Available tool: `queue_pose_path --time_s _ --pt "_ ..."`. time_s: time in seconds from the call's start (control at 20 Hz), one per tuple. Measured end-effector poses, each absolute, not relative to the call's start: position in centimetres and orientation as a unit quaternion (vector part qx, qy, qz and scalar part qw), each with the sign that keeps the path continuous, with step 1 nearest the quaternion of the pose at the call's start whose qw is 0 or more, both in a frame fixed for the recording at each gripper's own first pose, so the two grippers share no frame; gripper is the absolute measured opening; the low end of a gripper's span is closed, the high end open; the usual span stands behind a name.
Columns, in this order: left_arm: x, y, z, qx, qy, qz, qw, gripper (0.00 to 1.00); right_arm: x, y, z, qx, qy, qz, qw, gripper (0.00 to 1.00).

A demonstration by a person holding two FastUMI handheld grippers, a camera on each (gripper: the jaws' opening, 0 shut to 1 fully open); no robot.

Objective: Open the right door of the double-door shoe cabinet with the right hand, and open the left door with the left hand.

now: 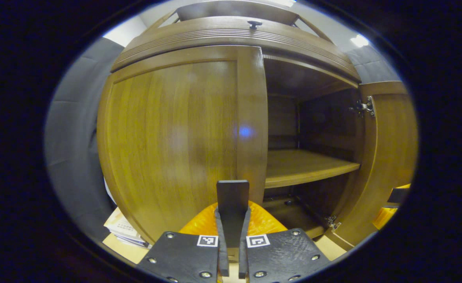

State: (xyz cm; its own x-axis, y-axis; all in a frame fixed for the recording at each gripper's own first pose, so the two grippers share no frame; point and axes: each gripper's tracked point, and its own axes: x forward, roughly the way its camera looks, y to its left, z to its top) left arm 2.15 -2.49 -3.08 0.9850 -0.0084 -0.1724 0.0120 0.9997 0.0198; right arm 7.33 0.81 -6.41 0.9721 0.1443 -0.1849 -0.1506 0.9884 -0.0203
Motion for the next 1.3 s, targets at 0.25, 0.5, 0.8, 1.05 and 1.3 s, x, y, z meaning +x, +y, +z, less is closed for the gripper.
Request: queue_pose_path --time_s 0.25,0.5,0.8,1.05,1.3 --pt "-0.7 -2.1 -3.3 0.007 0.081 -0.023 0.996 0.14 7.1 0.5 -5.9 -0.028 0.081 0.06 0.995 0.93" --pt "-3.2 -1.5 -2.9 0.006 0.075 -0.03 0.997 0.14 7.4 -0.4 -5.2 -0.029 0.07 0.03 0.997 0.96" --pt "-7.0 -0.2 -2.7 0.012 0.059 -0.056 0.997 0.14 6.1 -0.8 -5.1 -0.025 0.07 0.015 0.997 0.93" --pt "-9.4 1.2 -2.4 0.011 0.058 -0.052 0.997 0.14 5.1 0.0 -5.1 -0.03 0.071 0.02 0.997 0.96" --pt "-12.5 3.2 -2.4 0.011 0.06 -0.034 0.998 0.09 4.2 0.6 -4.8 -0.023 0.069 0.02 0.997 0.96"
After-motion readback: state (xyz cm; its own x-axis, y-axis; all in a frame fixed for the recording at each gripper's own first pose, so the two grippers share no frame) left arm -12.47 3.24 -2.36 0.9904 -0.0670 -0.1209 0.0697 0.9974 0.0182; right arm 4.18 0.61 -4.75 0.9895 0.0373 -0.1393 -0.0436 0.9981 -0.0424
